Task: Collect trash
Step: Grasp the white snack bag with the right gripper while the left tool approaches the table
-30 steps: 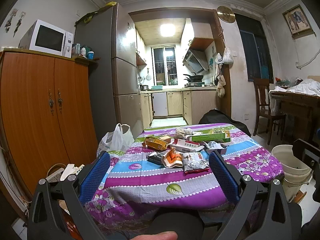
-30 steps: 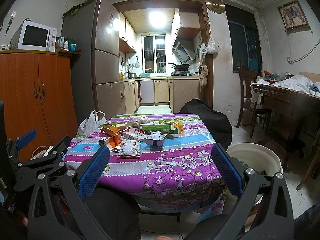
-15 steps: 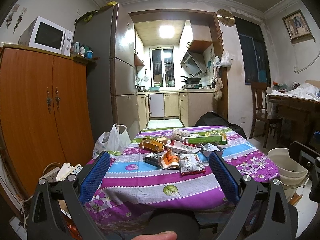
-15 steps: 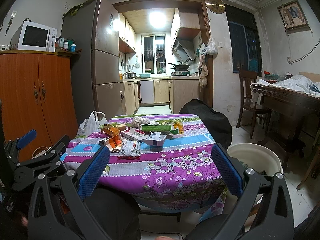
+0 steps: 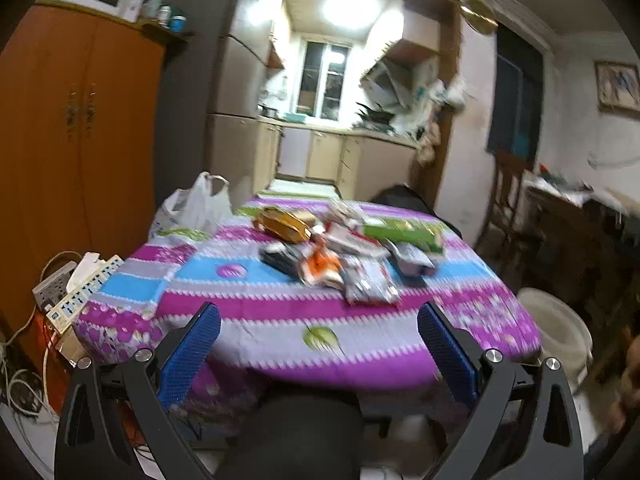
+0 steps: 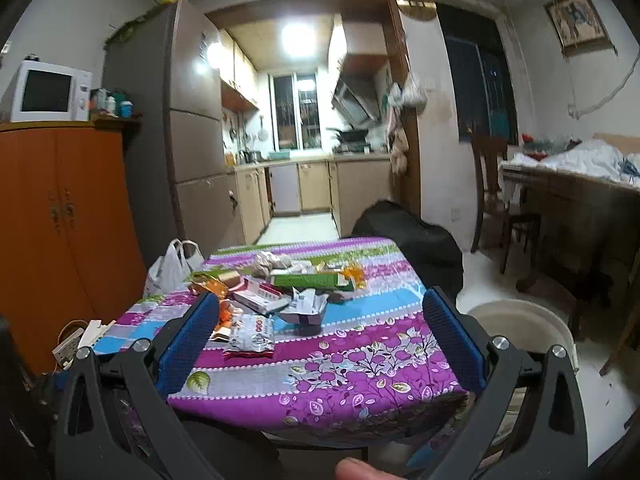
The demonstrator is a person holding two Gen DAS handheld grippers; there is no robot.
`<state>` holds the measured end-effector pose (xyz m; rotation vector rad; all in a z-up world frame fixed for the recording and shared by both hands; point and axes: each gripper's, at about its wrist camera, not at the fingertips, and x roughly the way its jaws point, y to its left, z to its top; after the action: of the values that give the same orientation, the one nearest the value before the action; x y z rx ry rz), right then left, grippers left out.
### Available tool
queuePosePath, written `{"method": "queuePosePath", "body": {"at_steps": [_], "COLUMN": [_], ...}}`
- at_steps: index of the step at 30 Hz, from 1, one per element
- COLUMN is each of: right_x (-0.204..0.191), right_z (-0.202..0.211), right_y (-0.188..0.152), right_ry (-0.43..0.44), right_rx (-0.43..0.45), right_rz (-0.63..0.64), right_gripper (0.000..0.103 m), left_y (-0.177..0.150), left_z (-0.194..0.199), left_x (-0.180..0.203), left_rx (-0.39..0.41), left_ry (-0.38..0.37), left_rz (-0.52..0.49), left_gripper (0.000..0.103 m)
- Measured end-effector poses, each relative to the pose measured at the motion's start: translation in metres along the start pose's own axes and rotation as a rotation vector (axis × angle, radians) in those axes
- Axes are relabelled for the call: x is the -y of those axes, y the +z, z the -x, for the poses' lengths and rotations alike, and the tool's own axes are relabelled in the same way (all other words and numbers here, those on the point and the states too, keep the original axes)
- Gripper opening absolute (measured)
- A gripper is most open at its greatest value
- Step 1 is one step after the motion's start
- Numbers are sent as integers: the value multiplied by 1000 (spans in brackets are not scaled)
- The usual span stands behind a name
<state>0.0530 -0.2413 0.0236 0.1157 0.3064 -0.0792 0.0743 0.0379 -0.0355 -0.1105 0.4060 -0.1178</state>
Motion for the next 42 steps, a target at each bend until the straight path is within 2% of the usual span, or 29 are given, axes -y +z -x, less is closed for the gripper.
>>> {"method": "queuePosePath", "body": {"at_steps": [5, 7, 12, 18, 21, 23, 25, 27, 30, 33, 37, 42], "right_x": [-16, -21, -27, -58, -67, -70, -73, -79, -85, -89, -95, -100], "right_z": [-49, -63, -119, -167, -188, -198, -209, -218, -226, -233, -241, -248], "right_y": [-7, -11, -22, -40, -45, -47, -50, -56, -62, -65, -67, -72], "right_ry": [12, 39, 160, 216, 232, 239, 220, 210, 216, 216, 195, 176], "right_rx": [-133, -159, -317, -418, -451, -470, -490, -510, -517, -522, -520, -525], "right_rz": [105, 103, 33, 58, 40, 25, 39, 51, 54, 54, 71, 102], "right_gripper": [98, 98, 98, 98, 98, 90, 76, 68, 68, 68, 74, 73], "left_y": [17, 19, 20, 15, 11, 9, 7, 5, 2, -1, -3, -4], "left_z": [-41, -62, -107, -145, -160, -170, -176, -183, -189, -196, -200, -202], "left_x": [-21, -37, -78, -111, -116, -119, -122, -123, -122, -122, -117, -111], "left_rx": [-7, -44, -194, -273, -310, -327, -337, -345, -364, -377, -375, -372], "left_ry": [101, 112, 96, 114, 149, 167, 172, 160, 127, 115, 114, 107], "left_rz": [-83, -84, -16, 59, 33, 40, 48, 35, 36, 31, 0, -23], "left_gripper": [98, 98, 98, 98, 98, 98, 97, 88, 80, 79, 79, 79]}}
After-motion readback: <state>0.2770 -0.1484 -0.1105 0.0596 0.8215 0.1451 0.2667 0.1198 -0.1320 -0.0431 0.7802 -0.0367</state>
